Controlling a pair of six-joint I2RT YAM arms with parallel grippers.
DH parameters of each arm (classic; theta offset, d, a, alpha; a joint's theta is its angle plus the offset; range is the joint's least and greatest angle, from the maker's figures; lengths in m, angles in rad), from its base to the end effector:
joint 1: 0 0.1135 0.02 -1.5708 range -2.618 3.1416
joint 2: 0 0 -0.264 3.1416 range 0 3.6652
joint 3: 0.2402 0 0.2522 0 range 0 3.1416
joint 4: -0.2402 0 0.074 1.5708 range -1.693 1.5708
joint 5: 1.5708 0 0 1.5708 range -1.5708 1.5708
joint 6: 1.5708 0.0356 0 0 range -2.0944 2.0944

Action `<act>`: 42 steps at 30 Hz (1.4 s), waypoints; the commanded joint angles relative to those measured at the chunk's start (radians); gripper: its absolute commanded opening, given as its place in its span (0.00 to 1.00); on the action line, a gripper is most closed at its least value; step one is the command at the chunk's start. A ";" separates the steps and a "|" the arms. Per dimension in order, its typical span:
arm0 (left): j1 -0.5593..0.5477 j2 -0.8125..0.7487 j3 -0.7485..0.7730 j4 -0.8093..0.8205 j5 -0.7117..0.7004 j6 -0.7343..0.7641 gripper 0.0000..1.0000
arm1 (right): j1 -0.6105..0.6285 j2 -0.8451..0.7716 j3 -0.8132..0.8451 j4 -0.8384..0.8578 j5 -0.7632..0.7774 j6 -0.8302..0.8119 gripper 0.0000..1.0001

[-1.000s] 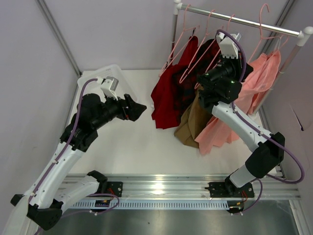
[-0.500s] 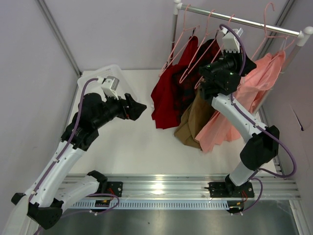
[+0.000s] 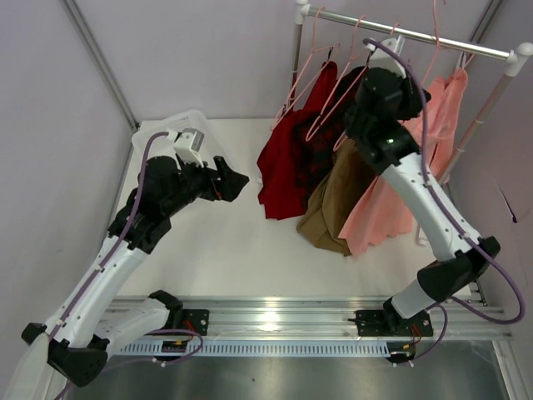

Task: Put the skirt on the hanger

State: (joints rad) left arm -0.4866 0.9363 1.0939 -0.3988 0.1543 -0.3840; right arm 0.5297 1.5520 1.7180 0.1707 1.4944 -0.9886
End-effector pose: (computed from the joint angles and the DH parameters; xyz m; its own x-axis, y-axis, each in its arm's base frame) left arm 0.1760 -0.0993 0.3977 -0.4183 -0.1975 -0.8866 0.4716 0.7870 -0.3978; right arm 0.2933 0.1306 0.5024 -0.4894 -0.3604 -0.7941 0.6635 0.4371 -0.6072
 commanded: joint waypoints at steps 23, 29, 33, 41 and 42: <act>0.005 0.058 0.077 -0.018 -0.079 -0.016 0.99 | -0.375 -0.357 -0.253 -0.752 -0.809 1.105 0.00; 0.005 0.070 0.081 -0.020 -0.094 -0.016 0.99 | -0.415 -0.394 -0.337 -0.715 -0.881 1.119 0.07; 0.003 0.084 0.103 -0.031 -0.102 -0.009 0.99 | -0.415 -0.408 -0.316 -0.723 -0.919 1.111 0.30; 0.005 0.108 0.162 -0.061 -0.108 0.020 0.99 | -0.415 -0.369 -0.002 -0.939 -1.017 1.104 0.96; 0.003 0.110 0.164 -0.066 -0.111 0.025 0.99 | -0.415 -0.369 0.033 -0.959 -1.028 1.105 0.98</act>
State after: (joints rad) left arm -0.4866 1.0431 1.1957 -0.4606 0.0547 -0.3836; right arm 0.1181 1.1954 1.5982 -0.7113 0.5236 0.1139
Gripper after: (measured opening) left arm 0.993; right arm 0.954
